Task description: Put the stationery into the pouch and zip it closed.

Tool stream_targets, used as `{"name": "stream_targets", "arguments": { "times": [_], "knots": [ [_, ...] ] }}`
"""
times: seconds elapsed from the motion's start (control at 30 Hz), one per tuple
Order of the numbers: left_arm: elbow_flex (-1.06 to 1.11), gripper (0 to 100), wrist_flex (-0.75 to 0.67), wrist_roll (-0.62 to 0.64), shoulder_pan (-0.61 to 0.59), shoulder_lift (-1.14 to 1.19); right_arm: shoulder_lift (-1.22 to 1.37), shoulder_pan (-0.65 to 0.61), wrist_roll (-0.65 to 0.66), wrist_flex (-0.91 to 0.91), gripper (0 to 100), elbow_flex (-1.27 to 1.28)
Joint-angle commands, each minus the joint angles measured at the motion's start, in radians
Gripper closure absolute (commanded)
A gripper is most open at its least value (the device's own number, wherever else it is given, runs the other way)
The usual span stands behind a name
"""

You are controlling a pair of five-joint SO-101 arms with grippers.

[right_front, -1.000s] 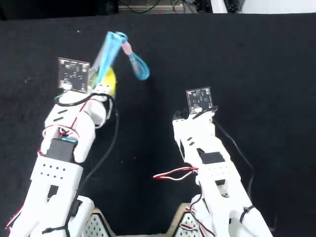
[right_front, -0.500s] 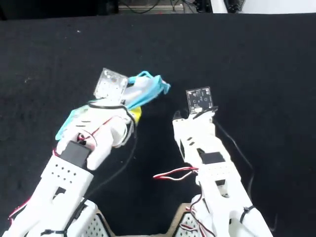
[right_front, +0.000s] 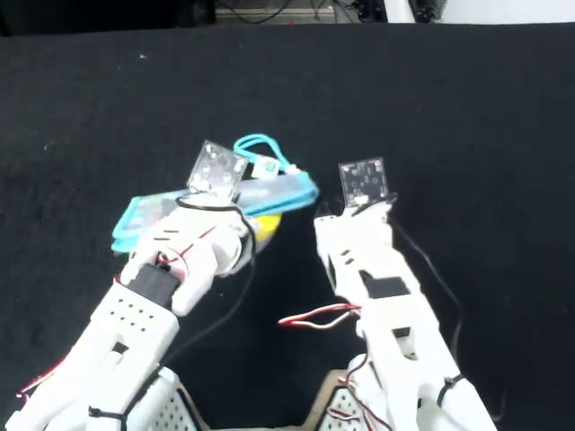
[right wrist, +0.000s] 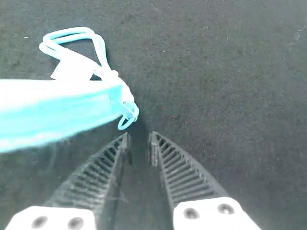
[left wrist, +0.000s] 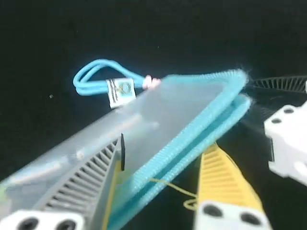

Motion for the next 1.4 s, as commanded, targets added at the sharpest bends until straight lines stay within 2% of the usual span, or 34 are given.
{"name": "stream_targets", "arguments": {
  "times": [0.0, 0.17, 0.37, 0.53, 0.83, 0.97, 1.1, 1.2, 1.37],
  "knots": [
    [-0.019, 77, -0.098, -0.008, -0.085, -0.011, -0.025, 0.015, 0.005, -0.025, 93.1, -0.005],
    [-0.028, 77, -0.114, -0.009, -0.239, -0.012, -0.025, 0.015, 0.005, -0.026, 93.1, -0.005],
    [-0.062, 78, -0.114, -0.009, -0.306, -0.014, -0.025, 0.015, 0.005, -0.026, 93.1, -0.005],
    [-0.087, 77, -0.110, 0.002, -0.239, -0.014, -0.025, 0.015, 0.005, -0.026, 93.1, -0.005],
    [-0.036, 77, -0.106, -0.008, -0.047, -0.011, -0.025, 0.015, 0.005, -0.026, 93.1, -0.005],
    [-0.053, 77, -0.106, -0.009, -0.036, -0.014, -0.025, 0.015, 0.005, -0.026, 93.1, -0.005],
    [-0.070, 77, -0.103, -0.009, -0.105, -0.043, -0.025, 0.015, 0.005, -0.026, 93.1, -0.005],
    [-0.030, 78, -0.064, -0.017, -0.205, -0.081, -0.025, 0.015, 0.005, -0.026, 93.1, -0.005],
    [0.067, 78, 0.083, -0.170, -0.433, -0.184, -0.025, 0.015, 0.005, -0.026, 93.1, -0.007]
  ]
}}
